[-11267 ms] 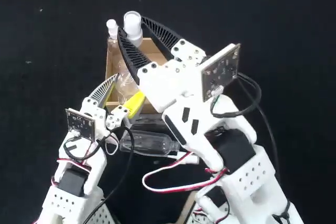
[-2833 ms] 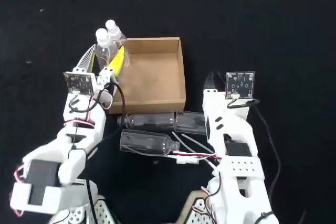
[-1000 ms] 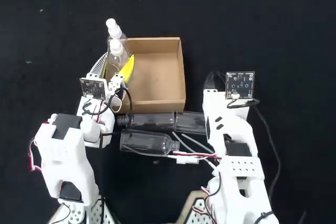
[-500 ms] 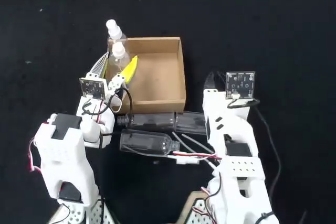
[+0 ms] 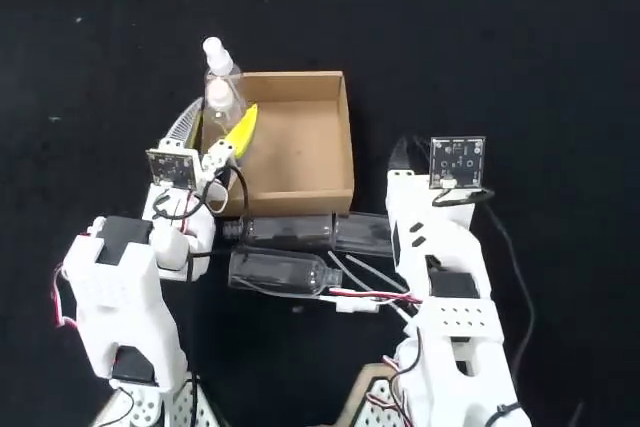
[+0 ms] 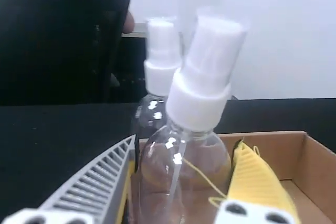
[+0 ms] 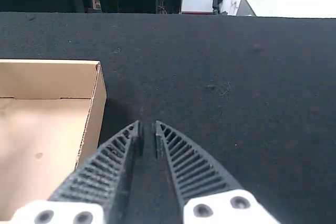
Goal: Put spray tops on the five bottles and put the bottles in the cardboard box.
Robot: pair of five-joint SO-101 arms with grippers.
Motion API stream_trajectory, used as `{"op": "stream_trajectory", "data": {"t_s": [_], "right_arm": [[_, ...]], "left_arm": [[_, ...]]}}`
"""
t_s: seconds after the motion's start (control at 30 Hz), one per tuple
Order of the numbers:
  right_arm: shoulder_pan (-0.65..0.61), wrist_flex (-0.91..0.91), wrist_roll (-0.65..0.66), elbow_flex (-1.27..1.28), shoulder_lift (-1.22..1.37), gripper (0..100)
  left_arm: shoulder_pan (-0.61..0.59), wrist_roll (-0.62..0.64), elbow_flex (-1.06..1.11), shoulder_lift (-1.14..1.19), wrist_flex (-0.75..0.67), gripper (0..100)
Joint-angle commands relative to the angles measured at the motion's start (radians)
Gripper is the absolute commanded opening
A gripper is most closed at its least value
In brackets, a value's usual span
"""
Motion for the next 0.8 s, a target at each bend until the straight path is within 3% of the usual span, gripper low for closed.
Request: {"op": "stream_trajectory", "data": {"t_s": [0.0, 0.6, 0.77], "right_arm": [[-0.015, -0.032, 0.009, -0.010, -0.007, 2.5], [-0.015, -0.032, 0.009, -0.010, -0.007, 2.5], [-0.015, -0.032, 0.009, -0.012, -0.007, 2.5]], "left_arm": [[-0.016, -0.009, -0.031, -0.017, -0.023, 17], [-0.005, -0.009, -0.019, -0.066, -0.017, 17], [-0.007, -0.009, 0.018, -0.127, 0.014, 28]]}}
